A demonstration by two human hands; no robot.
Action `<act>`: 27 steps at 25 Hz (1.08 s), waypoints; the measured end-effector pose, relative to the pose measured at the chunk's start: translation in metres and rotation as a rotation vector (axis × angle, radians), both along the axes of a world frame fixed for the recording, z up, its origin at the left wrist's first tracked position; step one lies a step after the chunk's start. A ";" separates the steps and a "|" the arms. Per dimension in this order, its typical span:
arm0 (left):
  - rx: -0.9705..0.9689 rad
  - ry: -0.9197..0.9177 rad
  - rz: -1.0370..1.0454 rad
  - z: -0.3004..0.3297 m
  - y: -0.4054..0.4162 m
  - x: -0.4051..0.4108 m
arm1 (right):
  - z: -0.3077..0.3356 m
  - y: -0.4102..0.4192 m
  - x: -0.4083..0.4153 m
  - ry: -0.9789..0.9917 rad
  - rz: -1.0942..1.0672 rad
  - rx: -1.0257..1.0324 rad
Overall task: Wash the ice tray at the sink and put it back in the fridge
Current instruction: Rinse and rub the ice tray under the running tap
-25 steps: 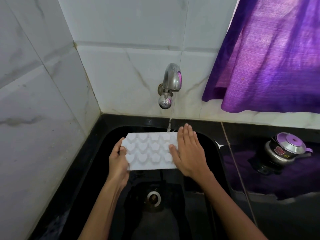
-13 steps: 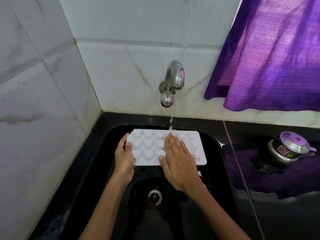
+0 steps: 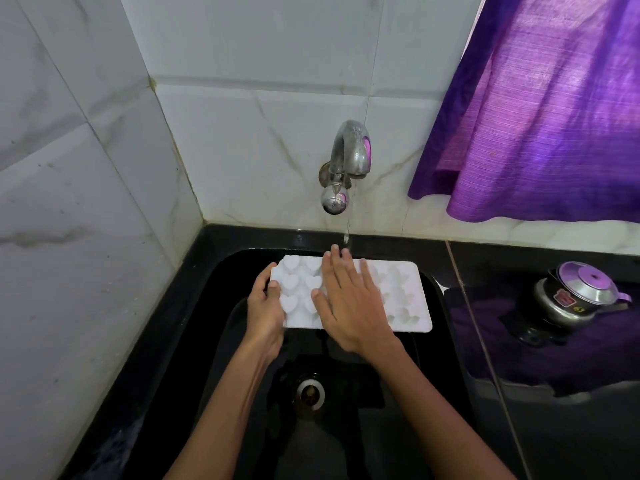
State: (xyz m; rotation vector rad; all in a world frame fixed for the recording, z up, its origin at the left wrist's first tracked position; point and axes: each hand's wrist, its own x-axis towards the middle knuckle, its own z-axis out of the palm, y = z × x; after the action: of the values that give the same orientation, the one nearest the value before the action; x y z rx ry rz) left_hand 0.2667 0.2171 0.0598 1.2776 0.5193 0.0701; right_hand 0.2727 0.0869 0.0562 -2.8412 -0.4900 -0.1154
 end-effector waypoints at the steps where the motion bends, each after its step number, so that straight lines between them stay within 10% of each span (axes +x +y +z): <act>1: 0.004 0.004 0.021 0.000 0.000 -0.001 | -0.001 -0.001 -0.005 0.003 0.060 0.003; 5: 0.003 0.029 0.113 -0.004 0.009 0.002 | -0.003 -0.010 -0.041 0.037 0.240 -0.036; 11: -0.004 -0.003 -0.057 -0.003 -0.018 -0.004 | 0.001 -0.011 0.005 0.005 -0.095 -0.017; 16: -0.020 -0.007 0.067 0.001 -0.017 0.009 | -0.001 -0.004 -0.031 -0.003 0.219 -0.035; 22: -0.048 -0.027 -0.117 -0.006 -0.034 -0.002 | 0.002 -0.012 0.011 0.016 -0.089 -0.005; 27: -0.248 -0.042 -0.149 -0.006 -0.022 0.001 | 0.008 0.011 -0.012 -0.026 0.233 0.060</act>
State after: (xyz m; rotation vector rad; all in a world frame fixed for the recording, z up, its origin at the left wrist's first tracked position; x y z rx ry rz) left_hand 0.2674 0.1947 0.0543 1.0662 0.3818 -0.0899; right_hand 0.2605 0.0974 0.0643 -2.7041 -0.8037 -0.1202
